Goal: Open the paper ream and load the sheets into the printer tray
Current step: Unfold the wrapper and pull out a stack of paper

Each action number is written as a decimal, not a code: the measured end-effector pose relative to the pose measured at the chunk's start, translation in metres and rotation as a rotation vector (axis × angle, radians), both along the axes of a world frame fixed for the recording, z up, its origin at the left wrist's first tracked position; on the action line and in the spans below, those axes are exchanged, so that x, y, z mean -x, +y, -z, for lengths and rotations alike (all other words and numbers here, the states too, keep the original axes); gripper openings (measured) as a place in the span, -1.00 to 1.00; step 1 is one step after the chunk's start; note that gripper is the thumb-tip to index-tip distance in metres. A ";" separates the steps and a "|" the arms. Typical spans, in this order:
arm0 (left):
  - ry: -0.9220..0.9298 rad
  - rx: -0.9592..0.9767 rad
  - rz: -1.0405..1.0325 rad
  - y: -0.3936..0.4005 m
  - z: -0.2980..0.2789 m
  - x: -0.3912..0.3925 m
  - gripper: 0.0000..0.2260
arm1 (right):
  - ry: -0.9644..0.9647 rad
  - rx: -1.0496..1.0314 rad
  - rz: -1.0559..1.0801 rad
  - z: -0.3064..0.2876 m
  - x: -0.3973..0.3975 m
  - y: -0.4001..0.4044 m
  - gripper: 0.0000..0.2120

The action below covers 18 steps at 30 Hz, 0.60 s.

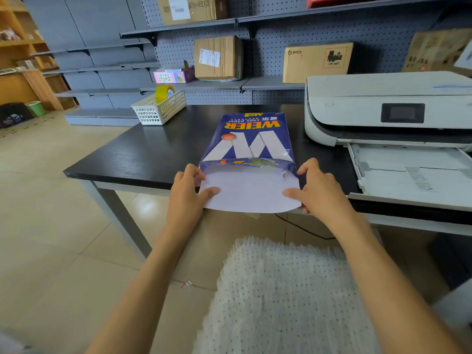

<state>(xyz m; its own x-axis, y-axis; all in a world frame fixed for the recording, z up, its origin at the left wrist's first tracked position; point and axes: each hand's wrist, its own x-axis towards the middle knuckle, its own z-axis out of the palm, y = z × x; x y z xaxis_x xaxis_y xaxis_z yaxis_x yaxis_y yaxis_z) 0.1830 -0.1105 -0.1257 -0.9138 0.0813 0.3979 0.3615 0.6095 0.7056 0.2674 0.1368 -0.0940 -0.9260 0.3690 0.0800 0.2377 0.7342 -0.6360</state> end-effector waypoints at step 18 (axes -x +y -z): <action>-0.358 -0.273 0.207 -0.014 -0.014 -0.045 -0.72 | -0.039 0.120 -0.104 -0.007 -0.070 -0.013 -0.52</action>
